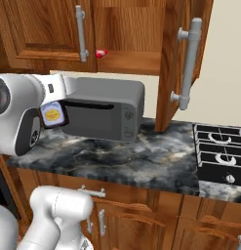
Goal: The dining table condiment station is running low on condiment bottle. Refill the condiment station by opening the cabinet and taking the condiment bottle from the cabinet and placing it on the dining table.
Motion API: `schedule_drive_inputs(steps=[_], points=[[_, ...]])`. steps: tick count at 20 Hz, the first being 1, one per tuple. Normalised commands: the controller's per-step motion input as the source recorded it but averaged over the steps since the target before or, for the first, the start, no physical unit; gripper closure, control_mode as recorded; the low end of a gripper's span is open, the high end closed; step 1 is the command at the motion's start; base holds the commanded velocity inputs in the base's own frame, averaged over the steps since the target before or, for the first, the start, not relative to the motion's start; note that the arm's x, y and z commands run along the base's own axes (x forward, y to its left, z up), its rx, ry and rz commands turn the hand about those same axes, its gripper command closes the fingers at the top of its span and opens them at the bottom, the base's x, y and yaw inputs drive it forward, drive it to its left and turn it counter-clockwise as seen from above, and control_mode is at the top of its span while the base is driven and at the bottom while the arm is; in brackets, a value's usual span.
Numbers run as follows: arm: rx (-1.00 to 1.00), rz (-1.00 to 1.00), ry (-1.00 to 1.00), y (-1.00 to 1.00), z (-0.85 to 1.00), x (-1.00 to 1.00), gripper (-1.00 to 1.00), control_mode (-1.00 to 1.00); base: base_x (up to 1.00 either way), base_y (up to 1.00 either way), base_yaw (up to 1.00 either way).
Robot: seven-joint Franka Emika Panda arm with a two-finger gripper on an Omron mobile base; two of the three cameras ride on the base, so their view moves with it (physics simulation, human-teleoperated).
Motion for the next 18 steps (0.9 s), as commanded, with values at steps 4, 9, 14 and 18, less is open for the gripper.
schedule_drive_inputs(steps=[4, 9, 14, 18], points=[[0.00, 0.00, 0.00, 0.00, 0.00, 0.00, 1.00, 1.00, -0.61, 0.00, 0.13], [0.00, 0.00, 0.00, 0.00, 0.00, 0.00, 1.00, 1.00, -0.51, 0.00, 0.49], [0.00, 0.00, 0.00, 0.00, 0.00, 0.00, 1.00, 1.00, -0.34, 0.00, 0.71], [0.00, 0.00, 0.00, 0.00, 0.00, 0.00, 1.00, 1.00, -0.06, 0.00, 0.79]])
